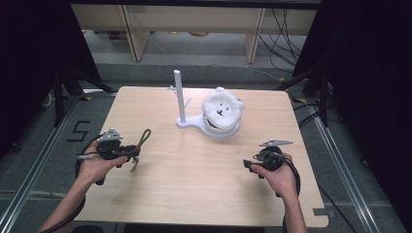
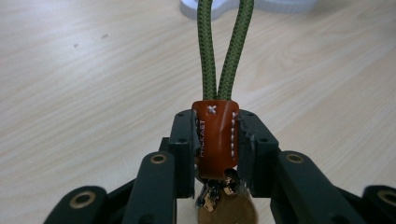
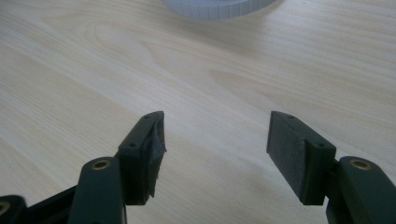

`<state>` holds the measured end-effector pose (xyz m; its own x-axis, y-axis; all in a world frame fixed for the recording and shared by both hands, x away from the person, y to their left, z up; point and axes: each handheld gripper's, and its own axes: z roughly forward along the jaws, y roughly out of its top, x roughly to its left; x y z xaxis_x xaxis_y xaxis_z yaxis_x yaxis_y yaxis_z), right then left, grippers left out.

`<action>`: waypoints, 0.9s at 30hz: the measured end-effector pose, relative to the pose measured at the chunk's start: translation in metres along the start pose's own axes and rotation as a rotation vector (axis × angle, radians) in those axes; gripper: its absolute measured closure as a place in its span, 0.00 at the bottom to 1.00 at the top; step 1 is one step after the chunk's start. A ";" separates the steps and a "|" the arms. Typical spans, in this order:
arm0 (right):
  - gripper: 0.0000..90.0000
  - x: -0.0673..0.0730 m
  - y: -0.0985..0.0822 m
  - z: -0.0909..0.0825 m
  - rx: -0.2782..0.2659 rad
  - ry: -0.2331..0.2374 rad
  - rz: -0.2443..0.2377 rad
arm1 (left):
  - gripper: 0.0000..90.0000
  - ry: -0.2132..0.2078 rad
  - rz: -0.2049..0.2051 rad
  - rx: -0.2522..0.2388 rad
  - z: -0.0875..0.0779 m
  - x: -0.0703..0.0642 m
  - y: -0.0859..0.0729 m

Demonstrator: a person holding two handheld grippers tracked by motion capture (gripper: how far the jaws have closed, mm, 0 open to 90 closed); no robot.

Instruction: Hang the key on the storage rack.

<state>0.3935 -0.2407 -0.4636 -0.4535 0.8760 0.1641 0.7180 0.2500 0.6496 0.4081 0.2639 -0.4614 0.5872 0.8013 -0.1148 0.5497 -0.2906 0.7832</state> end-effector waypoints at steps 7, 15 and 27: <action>0.42 0.001 -0.001 0.000 0.011 0.012 0.027 | 0.77 -0.010 -0.030 -0.063 -0.001 -0.006 -0.003; 0.42 -0.002 -0.001 0.001 -0.011 -0.004 -0.018 | 0.77 -0.002 -0.051 -0.113 -0.003 -0.010 -0.012; 0.43 -0.001 -0.003 0.000 0.009 0.010 0.009 | 0.77 0.021 -0.068 -0.201 -0.007 -0.014 -0.015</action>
<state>0.3922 -0.2423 -0.4658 -0.4523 0.8740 0.1775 0.7266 0.2457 0.6416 0.3874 0.2613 -0.4669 0.5392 0.8268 -0.1599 0.4566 -0.1275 0.8805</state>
